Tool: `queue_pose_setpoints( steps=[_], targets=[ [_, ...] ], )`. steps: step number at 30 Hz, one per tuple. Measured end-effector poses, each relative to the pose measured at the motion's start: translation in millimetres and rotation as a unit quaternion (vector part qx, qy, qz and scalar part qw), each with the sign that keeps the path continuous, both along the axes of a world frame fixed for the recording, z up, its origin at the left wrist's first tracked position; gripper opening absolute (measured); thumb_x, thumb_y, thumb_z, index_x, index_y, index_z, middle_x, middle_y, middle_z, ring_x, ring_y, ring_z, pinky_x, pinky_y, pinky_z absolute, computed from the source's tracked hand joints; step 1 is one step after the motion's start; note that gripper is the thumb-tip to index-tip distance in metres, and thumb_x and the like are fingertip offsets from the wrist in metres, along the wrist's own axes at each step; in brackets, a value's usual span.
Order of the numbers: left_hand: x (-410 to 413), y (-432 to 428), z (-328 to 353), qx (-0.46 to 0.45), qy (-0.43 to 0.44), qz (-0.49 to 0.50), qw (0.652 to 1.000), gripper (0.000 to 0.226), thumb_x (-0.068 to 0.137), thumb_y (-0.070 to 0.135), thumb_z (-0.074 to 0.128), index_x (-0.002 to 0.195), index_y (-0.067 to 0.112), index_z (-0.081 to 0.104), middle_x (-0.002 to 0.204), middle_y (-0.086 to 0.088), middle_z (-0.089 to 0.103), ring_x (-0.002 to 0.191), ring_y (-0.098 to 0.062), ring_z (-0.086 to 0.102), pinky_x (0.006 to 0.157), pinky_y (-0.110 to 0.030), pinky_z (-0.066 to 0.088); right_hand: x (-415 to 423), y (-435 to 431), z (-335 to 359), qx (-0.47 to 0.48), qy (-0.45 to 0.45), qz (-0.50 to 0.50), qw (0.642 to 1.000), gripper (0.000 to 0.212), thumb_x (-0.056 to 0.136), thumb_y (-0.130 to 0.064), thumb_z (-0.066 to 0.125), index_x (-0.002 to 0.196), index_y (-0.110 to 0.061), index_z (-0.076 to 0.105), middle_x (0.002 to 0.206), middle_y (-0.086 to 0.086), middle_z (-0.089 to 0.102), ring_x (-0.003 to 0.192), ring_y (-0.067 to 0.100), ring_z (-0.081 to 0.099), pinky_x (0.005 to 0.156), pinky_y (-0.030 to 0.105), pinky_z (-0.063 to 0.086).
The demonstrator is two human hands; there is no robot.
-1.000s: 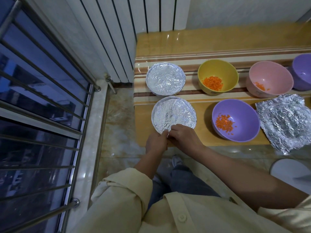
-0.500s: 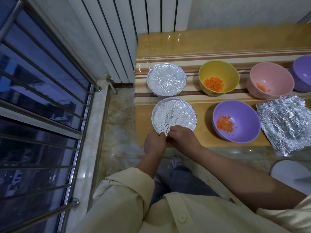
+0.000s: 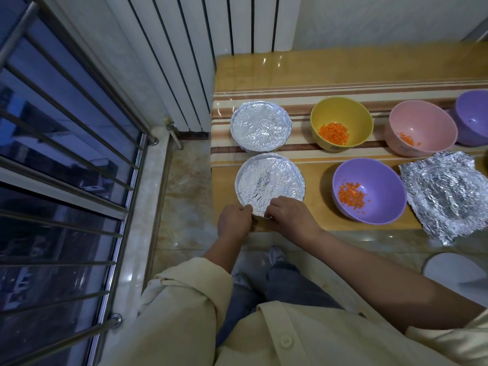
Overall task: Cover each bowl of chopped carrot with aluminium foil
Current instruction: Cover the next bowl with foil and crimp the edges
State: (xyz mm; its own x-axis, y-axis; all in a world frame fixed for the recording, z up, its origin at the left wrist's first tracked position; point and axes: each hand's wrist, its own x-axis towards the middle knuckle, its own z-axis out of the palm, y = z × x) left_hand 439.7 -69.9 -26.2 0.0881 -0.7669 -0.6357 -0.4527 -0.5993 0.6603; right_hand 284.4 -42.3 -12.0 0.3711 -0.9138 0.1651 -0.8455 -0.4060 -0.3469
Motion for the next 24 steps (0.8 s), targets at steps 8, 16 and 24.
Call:
queue_pose_setpoints(
  steps=[8,16,24],
  targets=[
    [-16.3,26.3,8.0,-0.007,0.046,0.148,0.988,0.028,0.066,0.044,0.076,0.046,0.025,0.071,0.060,-0.011,0.071,0.072,-0.035,0.073,0.078,-0.050,0.061,-1.3,-2.4,-0.2,0.014,-0.005,0.005,1.000,0.020,0.062,-0.006,0.083,0.063,-0.009,0.063,0.062,0.004,0.058,0.055,0.023,0.056,0.047,0.022,0.029],
    [-20.9,22.3,13.3,0.029,0.078,0.195,0.977,0.029,0.071,0.029,0.081,0.050,0.013,0.067,0.051,-0.007,0.065,0.056,-0.029,0.065,0.078,-0.052,0.061,-0.4,-2.3,-2.8,0.020,-0.027,-0.007,0.999,0.016,0.068,-0.005,0.077,0.065,-0.007,0.062,0.064,0.007,0.057,0.056,0.025,0.056,0.043,0.030,0.039],
    [-22.6,19.8,7.0,0.004,0.048,0.200,0.979,0.010,0.052,0.033,0.065,0.046,0.027,0.071,0.057,-0.011,0.070,0.069,-0.032,0.074,0.078,-0.049,0.062,4.1,0.4,-9.2,0.020,-0.048,-0.009,0.999,0.014,0.072,-0.011,0.068,0.063,-0.006,0.058,0.063,0.008,0.055,0.055,0.029,0.055,0.041,0.034,0.042]
  ],
)
